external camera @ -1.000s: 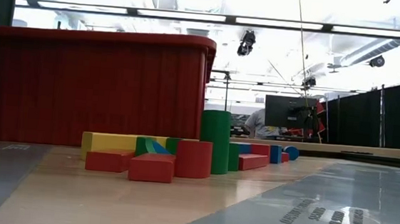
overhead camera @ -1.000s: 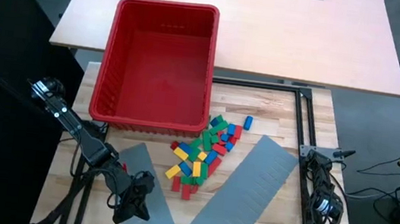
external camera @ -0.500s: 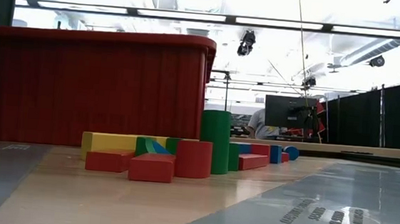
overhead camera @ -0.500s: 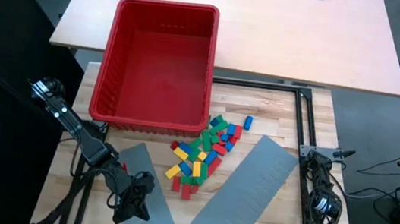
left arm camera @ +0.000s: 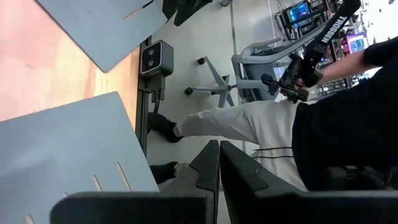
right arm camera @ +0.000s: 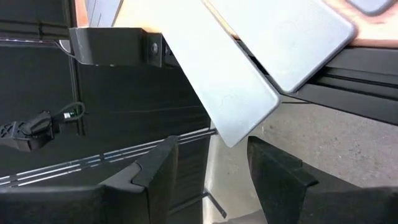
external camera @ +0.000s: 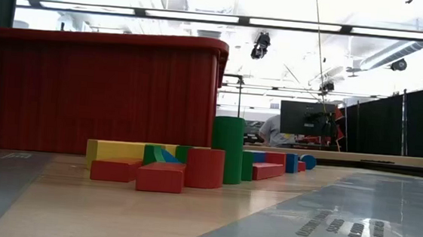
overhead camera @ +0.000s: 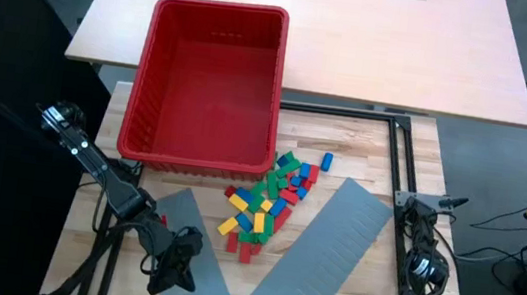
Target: Sort blocks
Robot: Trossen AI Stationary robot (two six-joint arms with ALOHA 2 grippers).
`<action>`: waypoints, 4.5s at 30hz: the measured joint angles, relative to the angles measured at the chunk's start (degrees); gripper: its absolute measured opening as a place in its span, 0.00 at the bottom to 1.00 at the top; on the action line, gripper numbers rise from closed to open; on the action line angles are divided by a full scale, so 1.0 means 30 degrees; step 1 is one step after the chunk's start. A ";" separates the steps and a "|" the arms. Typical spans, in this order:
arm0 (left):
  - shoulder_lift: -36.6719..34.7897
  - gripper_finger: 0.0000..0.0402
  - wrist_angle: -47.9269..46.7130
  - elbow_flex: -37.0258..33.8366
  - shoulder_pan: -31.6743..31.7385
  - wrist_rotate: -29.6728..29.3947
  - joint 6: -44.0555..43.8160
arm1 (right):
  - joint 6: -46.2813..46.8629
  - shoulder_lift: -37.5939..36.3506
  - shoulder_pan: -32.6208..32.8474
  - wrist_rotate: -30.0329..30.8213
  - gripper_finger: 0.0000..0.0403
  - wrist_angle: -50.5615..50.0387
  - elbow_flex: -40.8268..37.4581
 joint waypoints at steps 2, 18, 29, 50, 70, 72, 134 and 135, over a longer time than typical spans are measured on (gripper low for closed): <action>0.0000 0.00 -0.0007 -0.0007 0.0002 0.0255 -0.0007 | 0.0092 0.0000 0.0000 -0.0001 0.44 -0.0078 0.0000; 0.0000 0.00 -0.0007 -0.0007 -0.0416 0.0424 -0.0306 | -0.0022 0.0525 -0.0124 0.0175 0.37 0.0150 0.0000; 0.0000 0.00 -0.0007 -0.0007 -0.0462 0.0425 -0.0306 | -0.0193 0.0534 -0.0124 0.0160 0.15 0.0226 0.0000; 0.0000 0.00 0.0001 -0.0007 -0.0462 0.0424 -0.0178 | -0.1131 0.0597 -0.0124 0.0281 0.00 -0.0271 0.0954; 0.0000 0.00 0.0001 -0.0007 -0.0768 0.0417 -0.0357 | -0.1055 0.0627 0.0481 0.0743 0.26 -0.0233 0.0918; 0.0000 0.00 0.0002 -0.0007 -0.0768 0.0417 -0.0357 | -0.1049 0.0627 0.0481 0.0743 0.32 -0.0241 0.0918; 0.0000 0.00 -0.0014 -0.0004 -0.0768 0.1298 -0.1290 | 0.0208 0.0517 -0.0350 0.0466 0.08 -0.0823 0.0758; 0.0000 0.00 -0.0013 -0.0007 -0.0761 0.1298 -0.1290 | 0.0104 0.0519 -0.0350 0.0461 0.05 -0.0801 0.0760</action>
